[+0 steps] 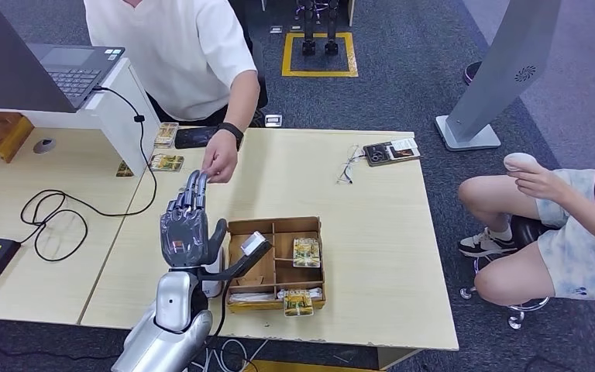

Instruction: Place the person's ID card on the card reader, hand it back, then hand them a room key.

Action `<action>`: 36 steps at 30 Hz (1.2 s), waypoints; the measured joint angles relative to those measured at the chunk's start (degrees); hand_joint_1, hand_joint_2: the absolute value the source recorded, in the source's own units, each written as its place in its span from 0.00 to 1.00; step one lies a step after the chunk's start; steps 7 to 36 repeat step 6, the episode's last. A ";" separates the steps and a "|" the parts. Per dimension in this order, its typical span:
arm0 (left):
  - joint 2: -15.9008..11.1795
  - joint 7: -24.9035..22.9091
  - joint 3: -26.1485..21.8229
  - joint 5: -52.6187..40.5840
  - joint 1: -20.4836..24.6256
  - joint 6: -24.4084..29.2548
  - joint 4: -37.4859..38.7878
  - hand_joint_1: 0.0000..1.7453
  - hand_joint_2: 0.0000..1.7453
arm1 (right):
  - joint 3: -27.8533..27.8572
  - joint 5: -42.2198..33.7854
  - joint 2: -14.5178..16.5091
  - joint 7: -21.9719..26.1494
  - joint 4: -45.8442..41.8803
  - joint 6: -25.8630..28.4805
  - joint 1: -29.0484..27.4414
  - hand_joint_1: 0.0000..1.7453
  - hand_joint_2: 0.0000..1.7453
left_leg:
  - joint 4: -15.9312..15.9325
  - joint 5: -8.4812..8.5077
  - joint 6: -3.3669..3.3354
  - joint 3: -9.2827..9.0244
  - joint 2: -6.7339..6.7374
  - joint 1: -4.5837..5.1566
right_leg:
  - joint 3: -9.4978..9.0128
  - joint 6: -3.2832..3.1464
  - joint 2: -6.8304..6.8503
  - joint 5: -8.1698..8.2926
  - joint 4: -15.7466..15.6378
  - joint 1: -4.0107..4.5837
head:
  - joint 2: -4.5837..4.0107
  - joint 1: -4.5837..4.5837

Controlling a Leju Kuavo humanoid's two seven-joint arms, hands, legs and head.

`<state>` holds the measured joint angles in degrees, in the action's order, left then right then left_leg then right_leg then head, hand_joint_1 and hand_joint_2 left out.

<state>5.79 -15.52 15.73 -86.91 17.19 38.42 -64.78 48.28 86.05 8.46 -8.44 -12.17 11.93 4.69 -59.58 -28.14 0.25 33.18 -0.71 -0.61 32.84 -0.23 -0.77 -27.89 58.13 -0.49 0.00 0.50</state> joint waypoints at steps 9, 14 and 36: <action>0.03 1.80 0.06 1.66 -0.31 0.02 -0.66 0.00 1.00 | -0.10 -0.07 0.00 0.00 0.00 0.08 -0.03 0.00 1.00 | 0.00 0.00 0.00 0.01 0.00 0.00 | 0.00 0.00 0.00 0.00 0.00 0.00 | 0.00 -0.01; 0.03 1.80 0.06 1.66 -0.31 0.02 -0.66 0.00 1.00 | -0.10 -0.07 0.00 0.00 0.00 0.08 -0.03 0.00 1.00 | 0.00 0.00 0.00 0.01 0.00 0.00 | 0.00 0.00 0.00 0.00 0.00 0.00 | 0.00 -0.01; 0.03 1.80 0.06 1.66 -0.31 0.02 -0.66 0.00 1.00 | -0.10 -0.07 0.00 0.00 0.00 0.08 -0.03 0.00 1.00 | 0.00 0.00 0.00 0.01 0.00 0.00 | 0.00 0.00 0.00 0.00 0.00 0.00 | 0.00 -0.01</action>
